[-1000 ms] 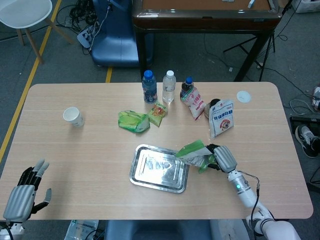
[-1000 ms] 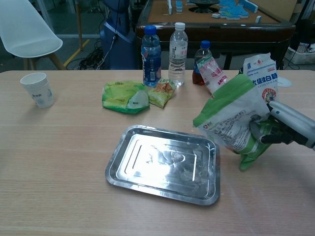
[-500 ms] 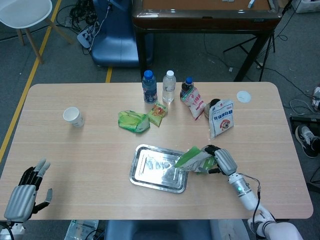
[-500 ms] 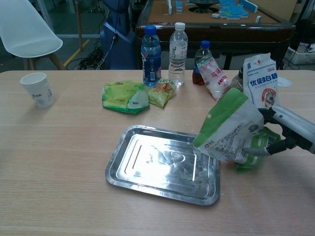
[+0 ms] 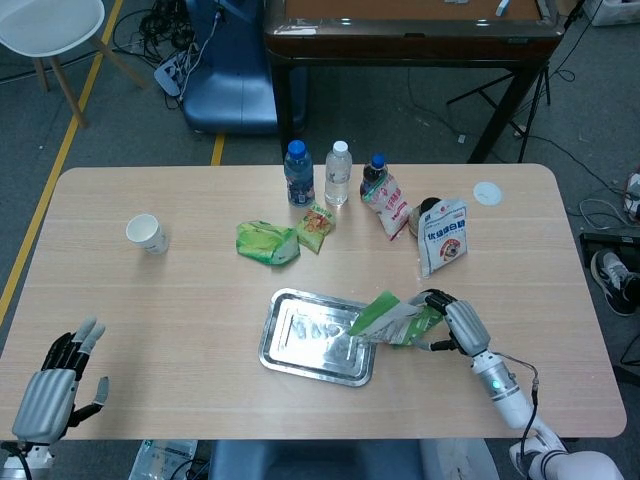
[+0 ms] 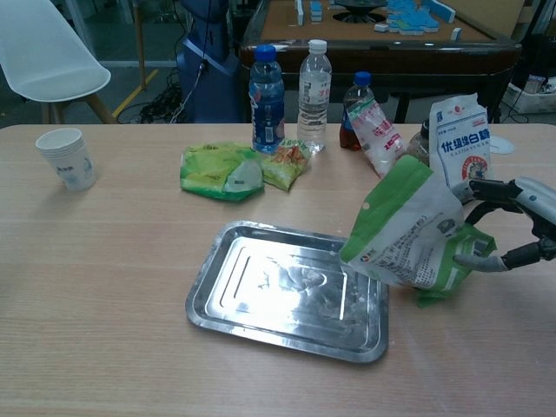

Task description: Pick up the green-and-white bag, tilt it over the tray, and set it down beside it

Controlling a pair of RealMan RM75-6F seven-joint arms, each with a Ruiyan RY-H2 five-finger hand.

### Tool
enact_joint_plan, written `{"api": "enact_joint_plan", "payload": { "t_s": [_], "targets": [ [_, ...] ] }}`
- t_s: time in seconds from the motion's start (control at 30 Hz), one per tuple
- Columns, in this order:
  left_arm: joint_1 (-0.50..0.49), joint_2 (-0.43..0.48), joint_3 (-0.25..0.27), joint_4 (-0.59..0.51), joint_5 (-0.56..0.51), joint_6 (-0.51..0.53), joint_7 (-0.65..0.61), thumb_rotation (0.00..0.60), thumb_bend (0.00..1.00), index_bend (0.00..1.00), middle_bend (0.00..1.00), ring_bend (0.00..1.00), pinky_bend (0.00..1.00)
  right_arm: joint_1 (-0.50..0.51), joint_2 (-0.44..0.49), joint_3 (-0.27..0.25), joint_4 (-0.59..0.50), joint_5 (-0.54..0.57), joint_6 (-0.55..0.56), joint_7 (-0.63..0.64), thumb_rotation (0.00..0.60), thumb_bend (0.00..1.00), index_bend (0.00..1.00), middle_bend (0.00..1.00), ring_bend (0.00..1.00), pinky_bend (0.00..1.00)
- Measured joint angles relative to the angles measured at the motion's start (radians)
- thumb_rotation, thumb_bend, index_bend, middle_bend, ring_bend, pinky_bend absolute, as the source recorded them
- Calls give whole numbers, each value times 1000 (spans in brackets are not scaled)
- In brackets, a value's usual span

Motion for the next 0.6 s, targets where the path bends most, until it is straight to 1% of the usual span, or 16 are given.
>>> {"api": "enact_joint_plan", "payload": {
  "t_s": [0.1, 0.23, 0.4, 0.6],
  "targets": [
    [-3, -2, 1, -2, 1, -6, 5, 600, 475, 14, 0, 57, 22, -22, 7, -5, 6, 3, 2, 7, 600, 0, 337, 362, 245, 332],
    [-8, -3, 1, -9, 7, -9, 13, 600, 474, 14, 0, 57, 22, -24, 7, 3, 17, 12, -10, 18, 600, 0, 338, 365, 245, 332],
    [-8, 0, -2, -17, 5, -5, 18, 600, 474, 14, 0, 57, 22, 11, 9, 14, 11, 10, -22, 13, 600, 0, 337, 365, 245, 332],
    [-1, 6, 0, -15, -3, 2, 13, 600, 475, 14, 0, 57, 22, 43, 16, 16, -33, -12, -8, -16, 600, 0, 337, 365, 245, 332]
  ]
}}
